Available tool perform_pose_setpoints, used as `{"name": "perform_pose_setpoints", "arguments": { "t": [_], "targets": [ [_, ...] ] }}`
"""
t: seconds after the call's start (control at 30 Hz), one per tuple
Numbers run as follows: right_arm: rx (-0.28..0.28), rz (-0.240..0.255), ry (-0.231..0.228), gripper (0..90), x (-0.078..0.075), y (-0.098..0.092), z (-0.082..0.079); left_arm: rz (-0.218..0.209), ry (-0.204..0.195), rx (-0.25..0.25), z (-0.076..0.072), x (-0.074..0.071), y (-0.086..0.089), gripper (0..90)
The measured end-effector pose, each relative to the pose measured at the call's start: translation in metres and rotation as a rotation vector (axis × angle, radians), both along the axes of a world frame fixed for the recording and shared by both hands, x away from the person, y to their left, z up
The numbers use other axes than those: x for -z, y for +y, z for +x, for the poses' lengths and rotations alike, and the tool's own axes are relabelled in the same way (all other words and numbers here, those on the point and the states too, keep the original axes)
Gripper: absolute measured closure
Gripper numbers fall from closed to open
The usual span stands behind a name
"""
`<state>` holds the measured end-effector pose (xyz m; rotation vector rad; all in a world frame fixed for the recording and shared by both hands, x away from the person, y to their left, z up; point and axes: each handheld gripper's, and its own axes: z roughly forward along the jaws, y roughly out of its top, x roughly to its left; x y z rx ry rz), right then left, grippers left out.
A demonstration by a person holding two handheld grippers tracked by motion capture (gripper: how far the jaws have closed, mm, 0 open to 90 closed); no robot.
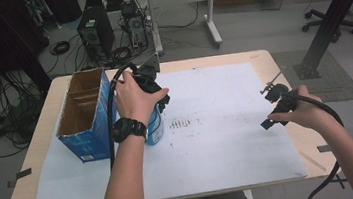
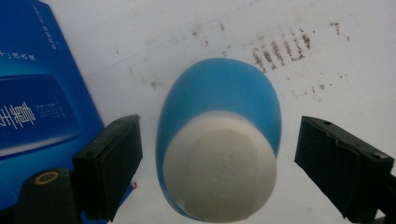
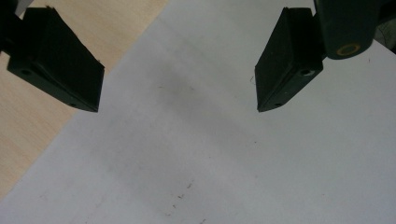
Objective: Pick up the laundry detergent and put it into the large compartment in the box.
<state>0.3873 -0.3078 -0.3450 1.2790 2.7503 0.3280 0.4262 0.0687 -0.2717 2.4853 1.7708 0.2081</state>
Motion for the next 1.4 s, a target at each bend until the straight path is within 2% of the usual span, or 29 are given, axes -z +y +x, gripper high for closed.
{"name": "perform_pose_setpoints", "arguments": {
  "t": [0.37,1.07,1.4],
  "targets": [
    [0.004,-0.001,0.006,15.8,0.003,-0.001,-0.001,-0.001,0.010,0.008,0.001,0.012,-0.001,15.3],
    [0.002,-0.001,0.006,15.8,0.004,-0.001,0.000,0.014,0.010,0.010,0.003,0.022,0.003,18.8],
    [0.001,-0.001,0.006,15.8,0.004,-0.001,0.000,0.018,0.018,0.015,0.004,0.025,0.003,30.9]
  ]
}}
